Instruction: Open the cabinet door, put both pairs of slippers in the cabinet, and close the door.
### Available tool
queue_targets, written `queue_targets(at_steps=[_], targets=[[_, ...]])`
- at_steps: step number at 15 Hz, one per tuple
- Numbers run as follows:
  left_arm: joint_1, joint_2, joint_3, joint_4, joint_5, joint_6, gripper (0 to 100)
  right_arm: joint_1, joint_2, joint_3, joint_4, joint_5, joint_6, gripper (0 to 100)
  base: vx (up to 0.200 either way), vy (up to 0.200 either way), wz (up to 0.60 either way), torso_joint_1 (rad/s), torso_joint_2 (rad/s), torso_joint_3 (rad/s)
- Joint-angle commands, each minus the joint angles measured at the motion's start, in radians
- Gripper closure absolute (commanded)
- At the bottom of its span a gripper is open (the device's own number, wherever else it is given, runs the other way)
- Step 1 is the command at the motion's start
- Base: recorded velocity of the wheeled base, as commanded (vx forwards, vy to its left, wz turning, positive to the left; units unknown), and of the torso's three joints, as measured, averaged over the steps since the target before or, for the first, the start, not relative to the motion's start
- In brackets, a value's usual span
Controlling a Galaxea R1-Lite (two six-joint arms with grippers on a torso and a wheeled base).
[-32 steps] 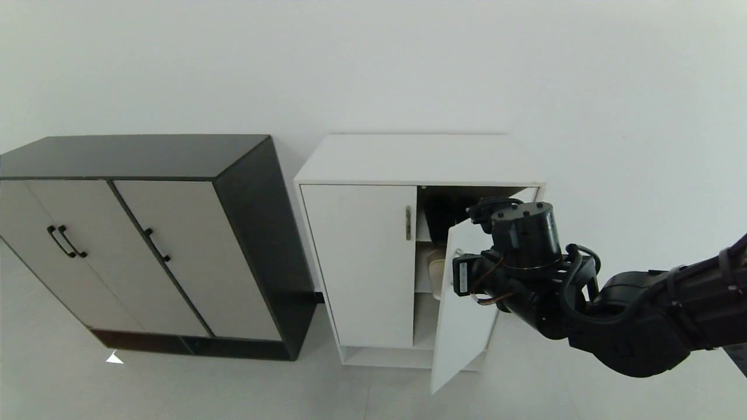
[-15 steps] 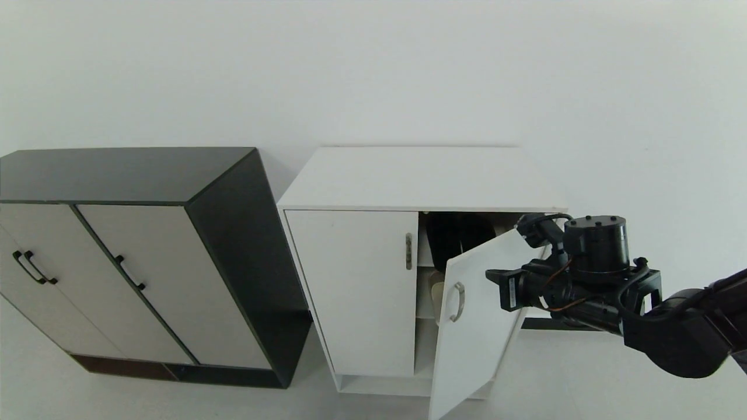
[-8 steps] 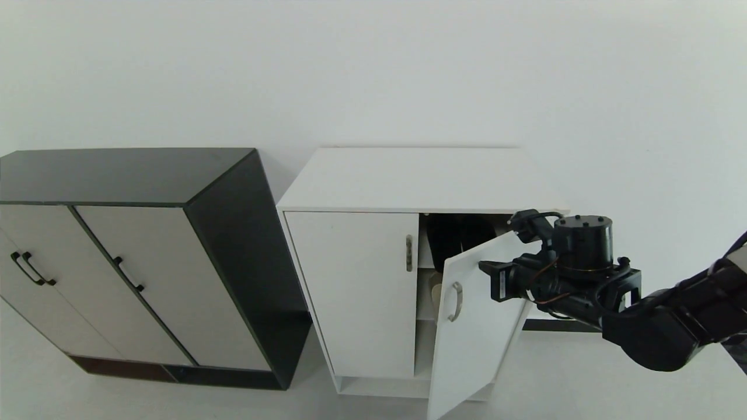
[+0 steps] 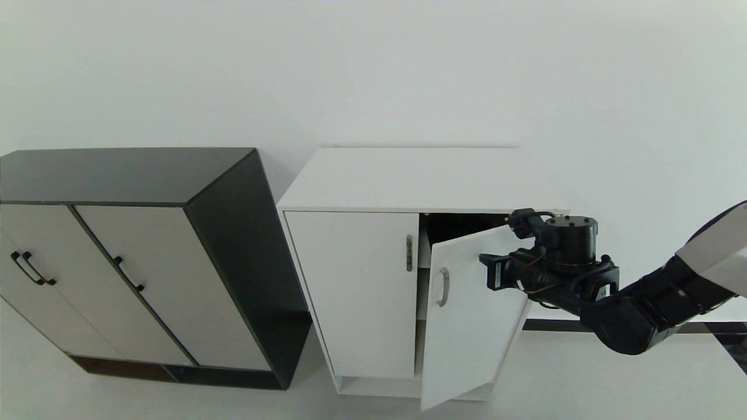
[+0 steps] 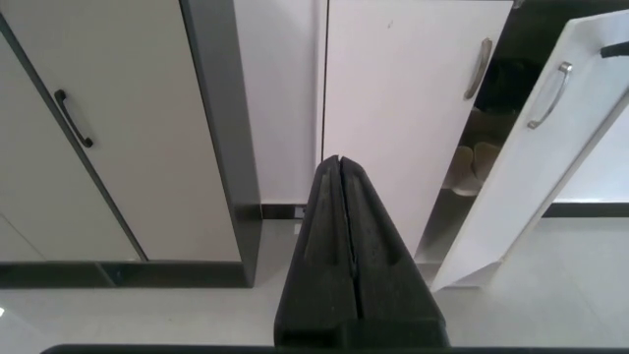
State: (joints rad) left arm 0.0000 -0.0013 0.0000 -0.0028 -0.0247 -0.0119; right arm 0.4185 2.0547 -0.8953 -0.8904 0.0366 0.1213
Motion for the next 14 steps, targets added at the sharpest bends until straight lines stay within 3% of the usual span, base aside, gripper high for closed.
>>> queue_targets(at_steps=[1,14], targets=[[0.000,0.001,0.000,0.000,0.000,0.000,100,-0.020,0.041,-0.025,-0.001,0.000,0.000,100,0.000,0.000,0.00,0.000,0.00,0.000],[0.000,0.001,0.000,0.000,0.000,0.001,100,-0.075,0.122,-0.120,-0.007,0.000,0.031,100,0.000,0.000,0.00,0.000,0.00,0.000]])
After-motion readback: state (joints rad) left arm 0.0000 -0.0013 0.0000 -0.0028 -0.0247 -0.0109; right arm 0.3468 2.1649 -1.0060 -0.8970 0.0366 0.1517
